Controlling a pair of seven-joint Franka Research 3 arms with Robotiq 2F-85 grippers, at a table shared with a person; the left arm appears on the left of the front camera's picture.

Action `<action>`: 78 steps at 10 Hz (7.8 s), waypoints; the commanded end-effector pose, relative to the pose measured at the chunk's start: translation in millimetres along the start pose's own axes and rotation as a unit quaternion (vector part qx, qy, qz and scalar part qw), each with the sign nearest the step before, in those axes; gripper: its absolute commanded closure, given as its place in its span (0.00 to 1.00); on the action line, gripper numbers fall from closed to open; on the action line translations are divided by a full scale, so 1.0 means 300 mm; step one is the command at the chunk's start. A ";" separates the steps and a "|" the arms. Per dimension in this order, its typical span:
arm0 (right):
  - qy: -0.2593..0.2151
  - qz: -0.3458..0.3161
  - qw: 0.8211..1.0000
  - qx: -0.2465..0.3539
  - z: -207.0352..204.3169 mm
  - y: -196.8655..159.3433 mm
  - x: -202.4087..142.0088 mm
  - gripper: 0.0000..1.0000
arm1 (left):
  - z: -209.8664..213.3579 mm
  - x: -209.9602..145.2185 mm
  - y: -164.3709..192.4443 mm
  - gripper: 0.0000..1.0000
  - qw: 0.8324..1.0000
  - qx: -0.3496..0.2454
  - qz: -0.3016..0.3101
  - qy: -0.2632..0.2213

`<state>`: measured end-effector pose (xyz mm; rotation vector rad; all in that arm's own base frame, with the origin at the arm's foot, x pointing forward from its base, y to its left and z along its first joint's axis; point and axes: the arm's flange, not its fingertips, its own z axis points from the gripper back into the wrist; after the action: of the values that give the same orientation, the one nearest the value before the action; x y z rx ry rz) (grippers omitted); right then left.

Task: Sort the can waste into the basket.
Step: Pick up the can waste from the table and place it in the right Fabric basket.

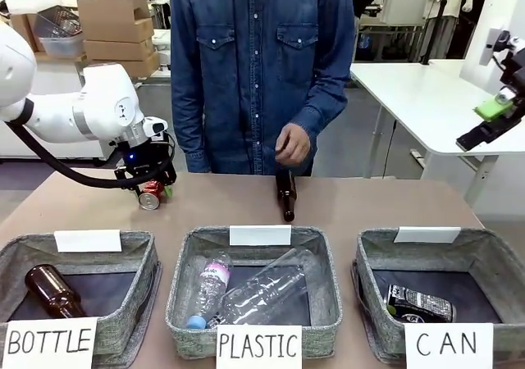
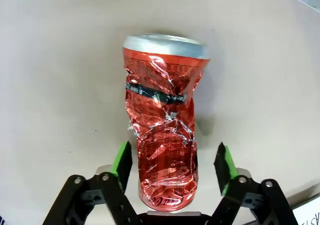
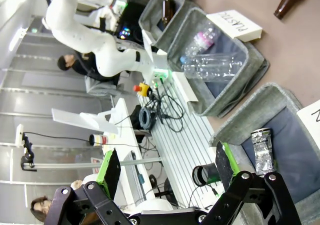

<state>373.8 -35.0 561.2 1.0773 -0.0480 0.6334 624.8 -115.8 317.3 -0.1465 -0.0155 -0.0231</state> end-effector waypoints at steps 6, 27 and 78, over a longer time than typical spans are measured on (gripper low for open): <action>0.006 0.007 1.000 -0.002 0.009 -0.001 -0.007 0.00 | 0.027 -0.051 0.004 1.00 0.999 0.025 0.024 -0.027; 0.006 0.007 1.000 -0.002 0.009 -0.001 -0.007 0.00 | 1.158 -1.244 0.632 0.57 0.855 -0.338 -0.386 -0.078; -0.034 -0.129 0.965 -0.226 0.441 0.380 -0.753 0.00 | 0.146 -0.984 -1.486 0.00 0.669 -0.369 -0.614 -0.195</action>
<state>166.1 -214.5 638.7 0.6481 -0.1162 0.3455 320.3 -555.5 419.8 -0.9396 -0.5415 -1.3984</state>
